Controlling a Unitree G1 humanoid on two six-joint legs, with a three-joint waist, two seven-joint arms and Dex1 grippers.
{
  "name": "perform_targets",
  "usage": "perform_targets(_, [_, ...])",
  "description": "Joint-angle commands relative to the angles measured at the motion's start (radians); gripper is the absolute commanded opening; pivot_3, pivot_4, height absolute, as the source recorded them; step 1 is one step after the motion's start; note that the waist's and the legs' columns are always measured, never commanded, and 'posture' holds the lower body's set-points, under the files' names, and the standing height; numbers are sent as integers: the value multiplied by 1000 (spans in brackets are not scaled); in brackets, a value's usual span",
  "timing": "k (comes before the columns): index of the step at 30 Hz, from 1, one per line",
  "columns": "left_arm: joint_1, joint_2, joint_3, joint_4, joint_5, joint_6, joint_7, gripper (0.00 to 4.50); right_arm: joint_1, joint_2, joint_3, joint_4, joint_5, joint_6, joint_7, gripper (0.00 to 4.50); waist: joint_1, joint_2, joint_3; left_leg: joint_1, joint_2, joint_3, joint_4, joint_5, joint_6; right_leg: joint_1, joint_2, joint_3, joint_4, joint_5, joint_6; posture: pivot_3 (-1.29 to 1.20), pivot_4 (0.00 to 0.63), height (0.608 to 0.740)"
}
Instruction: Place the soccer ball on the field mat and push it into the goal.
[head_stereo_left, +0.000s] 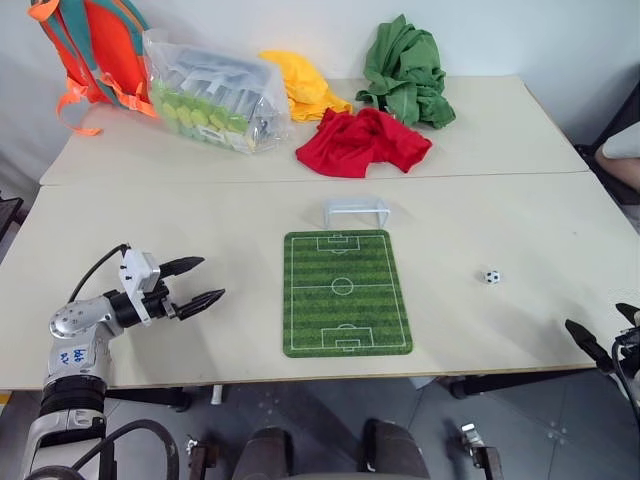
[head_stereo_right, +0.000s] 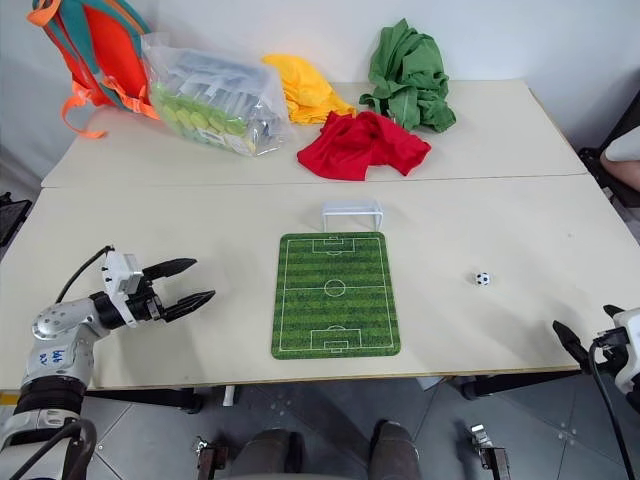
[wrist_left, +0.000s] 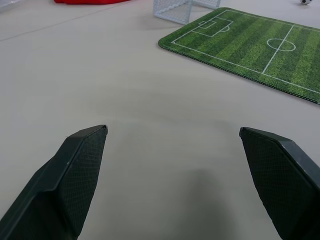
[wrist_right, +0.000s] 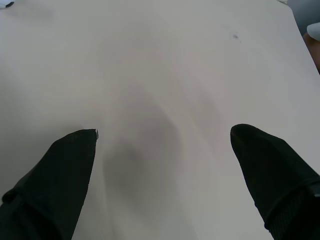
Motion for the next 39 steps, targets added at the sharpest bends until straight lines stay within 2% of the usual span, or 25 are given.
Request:
perform_targets(1, [-19,9,10,6,-2,-17,-2,4500,-2,-10,-52,-5,12,-14,-15,4463,0,0,0,0,0,0,0,0,0,0,0,0,0,0,0,0,150,740])
perform_targets(7, [-39,6,18,-3,-3,11,48,4500,0,-16,-63,-36,11,16,-35,4463,0,0,0,0,0,0,0,0,0,0,0,0,0,0,0,0,150,740])
perform_targets(13, [-48,7,0,-120,-48,122,16,4500,1,-29,-97,-358,107,292,-108,4463,-1,0,0,0,0,0,2,0,0,0,0,0,1,0,0,0,150,740])
perform_targets(16, [-34,-2,-1,-207,-113,198,-42,4500,-24,-32,-69,-466,144,420,-123,4463,0,0,0,0,1,0,3,0,0,0,0,1,2,0,0,0,150,740])
perform_targets(19, [-16,-17,-32,-269,-111,183,-81,4500,-83,-31,20,-492,126,470,-106,4463,1,0,0,0,1,0,4,-1,0,0,0,1,2,0,0,0,150,740])
perform_targets(23, [0,-32,-48,-325,-127,200,-101,4500,-164,-22,104,-454,114,491,-81,4463,1,0,0,-1,1,0,5,-1,1,0,1,1,2,0,0,0,150,740])
perform_targets(27, [27,-32,-60,-392,-134,229,-109,4500,-299,-23,239,-321,64,487,-30,4463,0,0,0,-3,1,0,9,-2,2,0,1,1,3,0,0,0,150,740])
perform_targets(35, [72,-14,-34,-456,-142,259,-89,4500,-405,-13,304,-155,22,447,26,4463,3,0,0,-7,1,-2,12,-3,2,-1,1,-1,2,0,0,0,150,740])
perform_targets(38, [88,-13,-28,-476,-143,266,-78,4500,-420,-15,334,-102,12,502,41,4463,1,0,0,-8,1,-2,12,-3,2,-1,1,-1,3,0,0,0,150,740])
perform_targets(39, [91,-13,-25,-480,-144,268,-74,4500,-420,-17,341,-98,13,511,51,4105,1,0,0,-8,1,-2,12,-3,2,-1,1,-1,2,0,0,0,150,740])
